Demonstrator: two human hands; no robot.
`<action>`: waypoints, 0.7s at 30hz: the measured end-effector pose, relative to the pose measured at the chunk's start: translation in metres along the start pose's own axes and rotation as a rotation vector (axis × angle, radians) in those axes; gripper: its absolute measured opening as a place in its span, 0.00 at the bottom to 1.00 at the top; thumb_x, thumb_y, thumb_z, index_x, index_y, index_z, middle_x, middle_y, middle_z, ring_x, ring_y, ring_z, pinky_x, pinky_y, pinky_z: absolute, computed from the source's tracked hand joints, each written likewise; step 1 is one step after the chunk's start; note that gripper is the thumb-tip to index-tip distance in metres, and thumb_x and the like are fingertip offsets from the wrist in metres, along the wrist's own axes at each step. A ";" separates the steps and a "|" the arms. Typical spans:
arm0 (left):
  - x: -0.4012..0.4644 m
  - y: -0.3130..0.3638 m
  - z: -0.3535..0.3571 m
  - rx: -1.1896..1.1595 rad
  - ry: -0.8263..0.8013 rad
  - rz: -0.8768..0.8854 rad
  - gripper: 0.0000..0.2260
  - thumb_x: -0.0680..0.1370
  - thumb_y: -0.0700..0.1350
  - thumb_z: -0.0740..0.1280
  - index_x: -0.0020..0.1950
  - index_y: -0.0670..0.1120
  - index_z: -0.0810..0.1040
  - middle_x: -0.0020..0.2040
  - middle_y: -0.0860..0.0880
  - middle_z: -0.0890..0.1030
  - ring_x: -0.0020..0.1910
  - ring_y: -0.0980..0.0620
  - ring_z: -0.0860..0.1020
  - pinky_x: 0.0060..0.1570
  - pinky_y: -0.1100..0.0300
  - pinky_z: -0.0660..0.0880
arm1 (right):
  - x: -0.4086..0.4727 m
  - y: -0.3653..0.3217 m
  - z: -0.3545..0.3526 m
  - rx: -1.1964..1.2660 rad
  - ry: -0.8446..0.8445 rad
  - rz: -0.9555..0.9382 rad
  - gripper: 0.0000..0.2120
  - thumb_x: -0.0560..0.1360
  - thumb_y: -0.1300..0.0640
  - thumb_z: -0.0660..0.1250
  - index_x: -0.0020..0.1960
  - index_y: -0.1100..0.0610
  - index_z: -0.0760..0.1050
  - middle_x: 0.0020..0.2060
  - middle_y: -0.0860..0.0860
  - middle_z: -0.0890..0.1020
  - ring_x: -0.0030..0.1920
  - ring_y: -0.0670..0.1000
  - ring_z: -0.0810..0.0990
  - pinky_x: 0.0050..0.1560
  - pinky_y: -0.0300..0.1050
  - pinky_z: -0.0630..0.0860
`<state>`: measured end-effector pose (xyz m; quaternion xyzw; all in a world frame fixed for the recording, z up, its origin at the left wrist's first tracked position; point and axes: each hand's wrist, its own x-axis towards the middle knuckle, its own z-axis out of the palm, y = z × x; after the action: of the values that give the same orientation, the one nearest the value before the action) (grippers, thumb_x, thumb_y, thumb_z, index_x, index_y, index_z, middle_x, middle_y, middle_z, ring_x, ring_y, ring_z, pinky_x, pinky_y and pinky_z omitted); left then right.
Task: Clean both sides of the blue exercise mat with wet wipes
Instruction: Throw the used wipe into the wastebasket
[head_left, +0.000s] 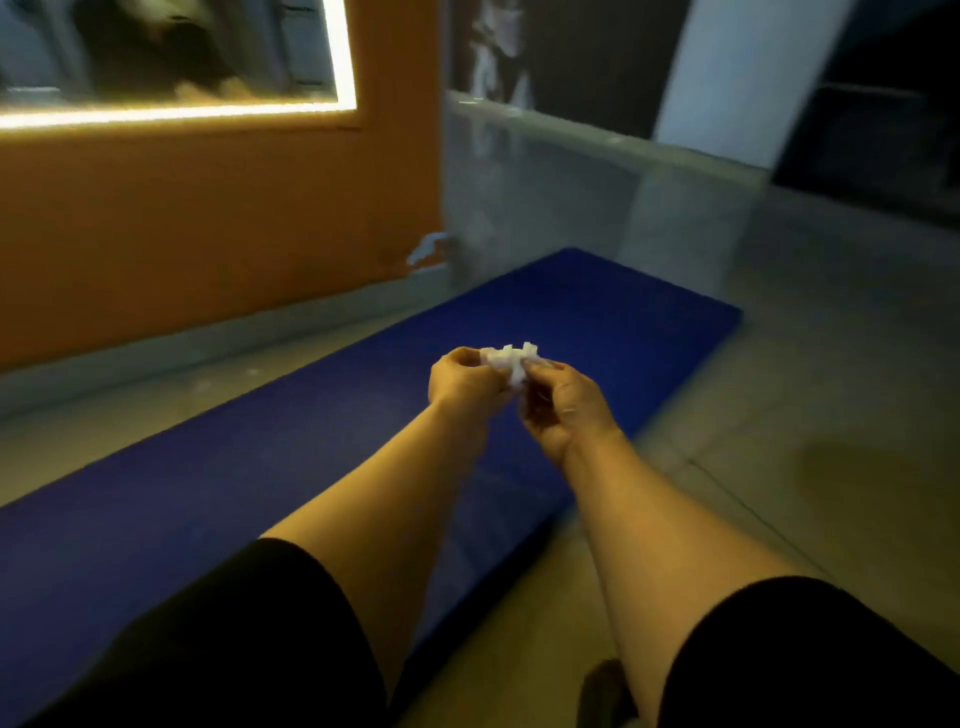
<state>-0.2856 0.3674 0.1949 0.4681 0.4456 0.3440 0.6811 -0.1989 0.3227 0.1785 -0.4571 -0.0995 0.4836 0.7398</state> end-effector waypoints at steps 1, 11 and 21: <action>0.003 -0.006 0.020 -0.002 -0.041 0.000 0.08 0.74 0.34 0.71 0.49 0.43 0.76 0.48 0.44 0.81 0.50 0.48 0.81 0.45 0.61 0.79 | 0.001 -0.008 -0.018 0.041 0.018 -0.031 0.09 0.75 0.67 0.63 0.54 0.66 0.76 0.46 0.59 0.81 0.36 0.48 0.81 0.28 0.34 0.73; -0.071 -0.107 0.259 0.137 -0.568 -0.148 0.03 0.78 0.35 0.67 0.48 0.42 0.74 0.36 0.46 0.77 0.33 0.54 0.76 0.31 0.66 0.77 | -0.088 -0.110 -0.241 0.121 0.512 -0.331 0.13 0.75 0.64 0.65 0.60 0.65 0.75 0.47 0.57 0.81 0.36 0.47 0.79 0.31 0.35 0.73; -0.192 -0.122 0.391 0.064 -0.857 -0.289 0.06 0.75 0.33 0.69 0.39 0.41 0.78 0.35 0.41 0.81 0.33 0.49 0.79 0.33 0.62 0.76 | -0.181 -0.193 -0.325 0.353 1.035 -0.611 0.05 0.71 0.67 0.66 0.46 0.64 0.77 0.32 0.55 0.76 0.22 0.47 0.74 0.22 0.34 0.68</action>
<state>0.0141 0.0285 0.1985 0.5223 0.1946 0.0068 0.8303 0.0204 -0.0341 0.1983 -0.4540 0.2267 -0.0249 0.8613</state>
